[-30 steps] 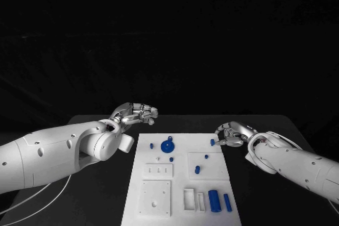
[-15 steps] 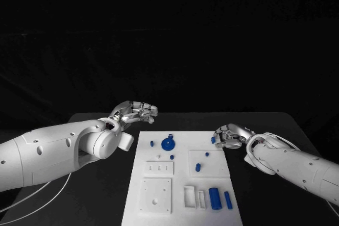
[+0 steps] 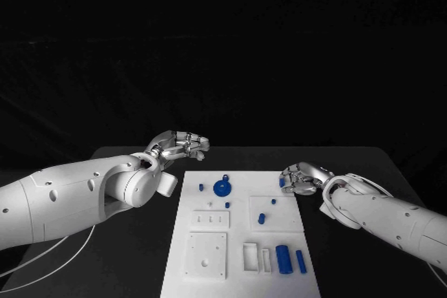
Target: Assemble the parts on the task board
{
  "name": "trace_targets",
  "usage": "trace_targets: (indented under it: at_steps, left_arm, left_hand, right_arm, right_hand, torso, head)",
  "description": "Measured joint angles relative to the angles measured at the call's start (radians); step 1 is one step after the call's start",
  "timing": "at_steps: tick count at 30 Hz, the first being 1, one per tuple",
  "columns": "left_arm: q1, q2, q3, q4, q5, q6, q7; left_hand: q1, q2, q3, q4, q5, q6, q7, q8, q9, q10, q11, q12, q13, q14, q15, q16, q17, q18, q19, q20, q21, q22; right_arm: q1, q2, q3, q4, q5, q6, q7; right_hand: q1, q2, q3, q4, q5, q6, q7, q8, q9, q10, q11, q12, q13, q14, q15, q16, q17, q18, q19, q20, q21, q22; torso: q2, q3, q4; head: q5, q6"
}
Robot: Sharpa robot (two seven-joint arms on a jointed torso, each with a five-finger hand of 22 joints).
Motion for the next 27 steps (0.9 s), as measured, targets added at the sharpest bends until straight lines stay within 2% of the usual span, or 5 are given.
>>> trace_targets:
  at_steps: [10,17,23,25,27]
  left_arm:
    - [0.0,-0.002,0.0,0.001,-0.001,0.0,0.0]
    - [0.0,-0.003,0.0,0.001,-0.001,0.0,0.0]
    - [0.0,-0.004,0.0,0.001,-0.001,0.0,0.0]
    - [0.0,-0.004,0.0,0.001,-0.001,0.0,0.0]
    - [0.0,-0.004,0.0,0.002,-0.002,0.0,-0.001]
  left_hand:
    - [0.0,0.0,0.002,-0.002,0.0,0.0,0.0,0.0,0.0,0.0,0.0,0.0,0.0,0.0,0.0,0.0,0.0,0.0,0.0,0.0,0.0,0.0]
    - [0.0,0.0,0.002,-0.002,0.0,0.0,0.0,0.0,0.0,0.0,0.0,0.0,0.0,0.0,0.0,0.0,0.0,0.0,0.0,0.0,0.0,0.0]
    - [0.0,0.0,0.002,-0.002,0.0,0.0,0.0,0.0,0.0,0.0,0.0,0.0,0.001,0.0,0.0,0.0,0.0,0.0,0.0,0.0,0.0,0.001]
    - [0.0,0.0,0.002,-0.002,0.0,0.0,0.0,0.0,0.0,0.0,0.0,0.0,0.001,0.0,0.0,0.0,0.0,0.0,0.0,0.0,0.0,0.001]
    - [0.0,0.0,0.002,-0.002,0.0,0.0,0.0,0.0,0.0,0.0,0.0,0.0,0.001,0.0,0.0,0.0,0.0,0.0,0.0,0.0,0.0,0.001]
  right_arm:
    - [0.0,0.004,0.0,0.0,0.003,-0.001,0.0]
    - [0.0,0.006,0.0,-0.001,0.005,-0.002,0.0]
    - [0.0,0.006,0.0,-0.002,0.006,-0.003,-0.002]
    - [0.0,0.006,0.0,-0.002,0.006,-0.004,-0.002]
    - [0.0,0.007,0.0,-0.002,0.006,-0.004,-0.002]
  right_hand:
    - [-0.013,0.013,0.036,0.003,-0.071,0.014,-0.008,0.006,0.0,0.0,0.0,0.0,-0.002,0.0,0.0,-0.004,0.003,0.0,0.0,0.0,0.004,0.0]
    - [-0.008,0.018,0.085,0.007,-0.142,0.034,-0.023,0.015,0.0,0.002,-0.002,0.0,-0.003,0.0,0.0,-0.004,0.006,0.0,0.002,0.002,0.004,0.0]
    - [-0.011,0.022,0.117,0.007,-0.178,0.047,-0.036,0.02,0.0,0.006,-0.005,0.0,-0.004,0.004,-0.004,-0.004,0.007,0.0,0.002,0.002,0.004,0.001]
    - [-0.012,0.022,0.129,0.007,-0.192,0.092,-0.02,0.025,0.001,0.005,-0.005,0.0,-0.005,0.005,-0.005,-0.004,0.008,0.0,0.002,0.002,0.004,0.001]
    - [-0.012,0.022,0.136,0.01,-0.201,0.091,-0.02,0.025,0.001,0.005,-0.005,0.0,-0.005,0.004,-0.012,-0.008,0.008,0.0,0.002,0.002,0.004,0.001]
  torso:
    - [-0.001,-0.0002,-0.0004]
    - [-0.001,-0.0002,-0.0004]
    - [-0.001,0.0,-0.0009]
    - [-0.001,0.0,-0.001]
    - [-0.001,0.0001,-0.0009]
  head:
    - [-0.001,-0.001]
    - [-0.001,0.0]
    - [0.0,0.0]
    - [0.0,-0.001]
    - [0.0,-0.001]
